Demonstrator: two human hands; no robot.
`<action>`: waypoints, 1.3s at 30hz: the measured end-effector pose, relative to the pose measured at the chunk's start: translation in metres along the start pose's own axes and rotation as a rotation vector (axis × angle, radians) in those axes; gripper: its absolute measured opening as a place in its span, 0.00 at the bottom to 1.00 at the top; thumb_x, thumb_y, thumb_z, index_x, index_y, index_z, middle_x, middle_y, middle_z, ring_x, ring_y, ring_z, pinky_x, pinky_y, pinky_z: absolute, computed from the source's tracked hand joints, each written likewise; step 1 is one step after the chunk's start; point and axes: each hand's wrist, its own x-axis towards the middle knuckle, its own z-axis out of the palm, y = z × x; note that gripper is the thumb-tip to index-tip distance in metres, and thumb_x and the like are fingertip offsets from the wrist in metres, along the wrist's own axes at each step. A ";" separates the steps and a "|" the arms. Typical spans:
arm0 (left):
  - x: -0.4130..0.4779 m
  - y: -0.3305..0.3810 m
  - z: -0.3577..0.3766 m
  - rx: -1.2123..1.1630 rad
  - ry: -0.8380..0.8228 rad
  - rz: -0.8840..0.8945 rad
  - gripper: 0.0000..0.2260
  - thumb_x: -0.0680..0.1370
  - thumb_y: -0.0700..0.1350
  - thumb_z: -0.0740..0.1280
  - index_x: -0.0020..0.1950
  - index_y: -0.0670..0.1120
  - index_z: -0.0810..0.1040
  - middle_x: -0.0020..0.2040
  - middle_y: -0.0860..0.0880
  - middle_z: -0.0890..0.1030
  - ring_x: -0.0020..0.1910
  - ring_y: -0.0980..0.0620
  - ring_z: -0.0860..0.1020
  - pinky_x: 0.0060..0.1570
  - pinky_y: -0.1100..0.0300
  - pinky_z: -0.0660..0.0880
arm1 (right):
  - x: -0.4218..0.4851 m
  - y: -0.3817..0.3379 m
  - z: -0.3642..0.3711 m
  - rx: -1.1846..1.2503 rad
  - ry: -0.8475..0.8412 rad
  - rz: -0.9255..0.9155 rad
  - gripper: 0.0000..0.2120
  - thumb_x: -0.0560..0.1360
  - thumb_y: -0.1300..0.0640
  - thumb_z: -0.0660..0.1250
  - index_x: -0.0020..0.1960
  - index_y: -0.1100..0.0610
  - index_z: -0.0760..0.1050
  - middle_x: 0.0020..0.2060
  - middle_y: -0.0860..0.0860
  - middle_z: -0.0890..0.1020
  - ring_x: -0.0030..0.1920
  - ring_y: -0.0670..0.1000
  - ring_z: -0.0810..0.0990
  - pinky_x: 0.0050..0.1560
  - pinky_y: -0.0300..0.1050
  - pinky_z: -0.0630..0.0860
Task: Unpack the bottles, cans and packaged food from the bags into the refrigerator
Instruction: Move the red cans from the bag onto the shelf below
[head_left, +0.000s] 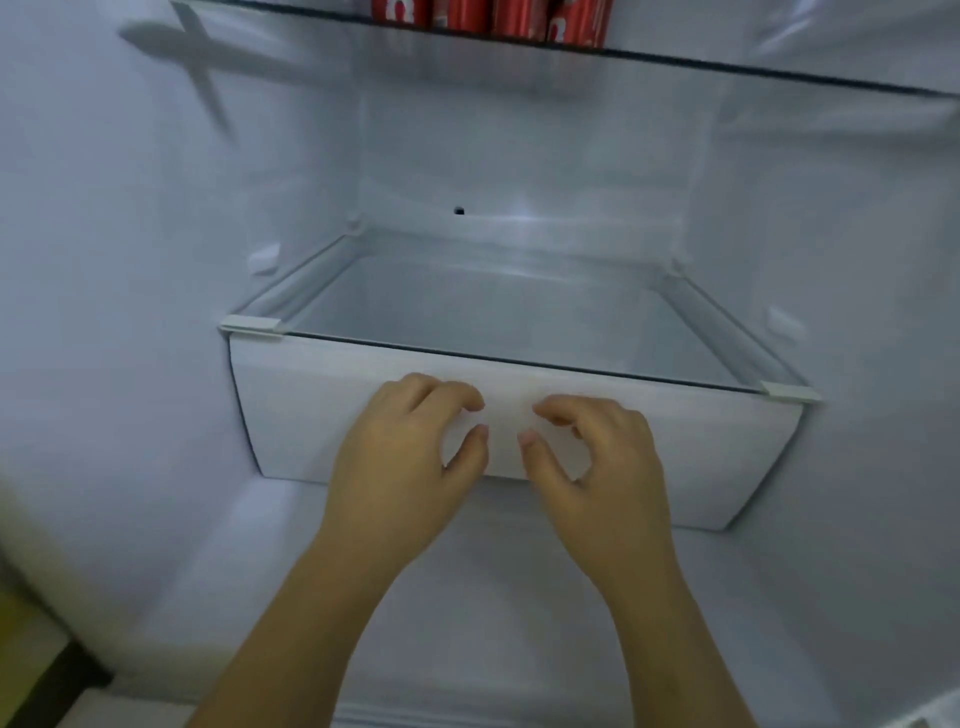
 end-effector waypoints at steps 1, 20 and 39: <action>-0.005 -0.001 0.006 -0.005 -0.023 0.002 0.14 0.72 0.51 0.60 0.48 0.46 0.81 0.44 0.49 0.80 0.44 0.50 0.77 0.45 0.66 0.66 | -0.007 0.007 0.000 -0.017 -0.049 0.024 0.16 0.69 0.46 0.61 0.49 0.53 0.80 0.43 0.43 0.78 0.48 0.45 0.72 0.49 0.36 0.67; -0.059 0.019 0.024 -0.266 -0.468 0.255 0.11 0.76 0.50 0.65 0.56 0.51 0.78 0.52 0.53 0.77 0.53 0.52 0.75 0.48 0.62 0.69 | -0.120 -0.034 -0.051 -0.334 0.046 0.514 0.16 0.71 0.45 0.63 0.56 0.49 0.77 0.50 0.40 0.73 0.54 0.42 0.69 0.54 0.38 0.67; -0.197 0.193 0.021 -0.658 -0.941 0.885 0.13 0.79 0.51 0.60 0.63 0.55 0.72 0.59 0.56 0.73 0.57 0.58 0.69 0.49 0.67 0.65 | -0.306 -0.143 -0.183 -0.733 0.441 1.162 0.14 0.76 0.48 0.63 0.61 0.47 0.73 0.56 0.39 0.72 0.58 0.40 0.66 0.54 0.29 0.60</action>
